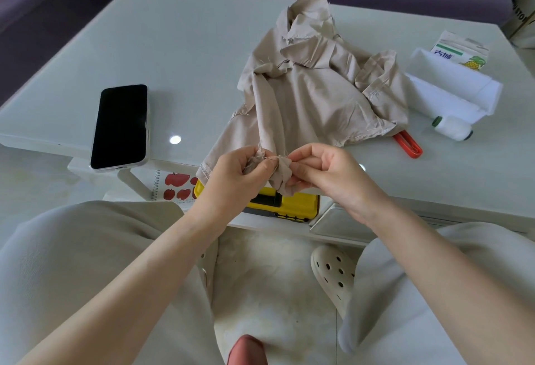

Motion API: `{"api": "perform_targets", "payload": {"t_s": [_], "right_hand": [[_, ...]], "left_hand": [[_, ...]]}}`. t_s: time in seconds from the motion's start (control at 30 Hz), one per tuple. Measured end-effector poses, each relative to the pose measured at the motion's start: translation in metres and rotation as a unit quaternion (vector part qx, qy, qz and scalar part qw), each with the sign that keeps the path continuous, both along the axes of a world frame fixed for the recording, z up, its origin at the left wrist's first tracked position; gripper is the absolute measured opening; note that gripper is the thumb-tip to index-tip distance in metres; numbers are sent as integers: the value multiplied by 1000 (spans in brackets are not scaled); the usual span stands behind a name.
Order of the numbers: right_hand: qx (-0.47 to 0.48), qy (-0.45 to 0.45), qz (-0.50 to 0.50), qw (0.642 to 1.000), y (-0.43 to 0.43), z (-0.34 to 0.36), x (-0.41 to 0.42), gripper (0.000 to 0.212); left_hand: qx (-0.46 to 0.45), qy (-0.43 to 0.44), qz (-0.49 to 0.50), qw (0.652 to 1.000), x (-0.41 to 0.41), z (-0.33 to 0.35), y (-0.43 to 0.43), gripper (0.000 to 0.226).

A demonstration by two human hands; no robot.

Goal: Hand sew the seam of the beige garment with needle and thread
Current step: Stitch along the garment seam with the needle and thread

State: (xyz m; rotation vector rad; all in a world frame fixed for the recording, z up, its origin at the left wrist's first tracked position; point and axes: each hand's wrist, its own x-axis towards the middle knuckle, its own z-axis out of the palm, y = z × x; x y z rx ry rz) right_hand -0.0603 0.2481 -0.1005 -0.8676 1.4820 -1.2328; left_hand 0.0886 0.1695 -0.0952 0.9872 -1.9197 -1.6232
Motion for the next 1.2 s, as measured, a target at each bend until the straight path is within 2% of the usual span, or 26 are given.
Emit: {"api": "perform_targets", "payload": {"t_s": [0.13, 0.23, 0.37, 0.5, 0.67, 0.73, 0.8, 0.87, 1.03, 1.2], "right_hand": [[-19, 13, 5, 1000, 0, 3, 5, 10], [-33, 118, -29, 992, -1, -4, 3, 14], [-107, 285, -84, 949, 1, -10, 4, 16], [-223, 377, -40, 898, 0, -12, 7, 16], [-262, 382, -11, 886, 1, -18, 13, 23], [-274, 380, -28, 883, 1, -18, 13, 16], [-283, 411, -46, 865, 2, -18, 13, 9], [-282, 434, -57, 854, 3, -18, 14, 9], [-270, 437, -67, 855, 1, -16, 17, 9], [-271, 364, -84, 887, 1, -10, 20, 11]], "left_hand": [[-4, -16, -1, 1000, -1, -1, 2, 22], [6, -25, 19, 999, -2, -4, 1, 28], [2, -36, 37, 999, -3, -4, 0, 35], [18, -37, 30, 999, -5, -2, 1, 56], [46, -37, 29, 998, -8, -2, 3, 60], [58, -27, 31, 998, -6, -3, 2, 45], [71, -14, 22, 997, -5, -1, 1, 25], [79, -11, 14, 997, -5, 0, 1, 26], [82, -36, 3, 996, -8, 1, 2, 54], [59, -32, 17, 998, -9, -8, -1, 39]]}}
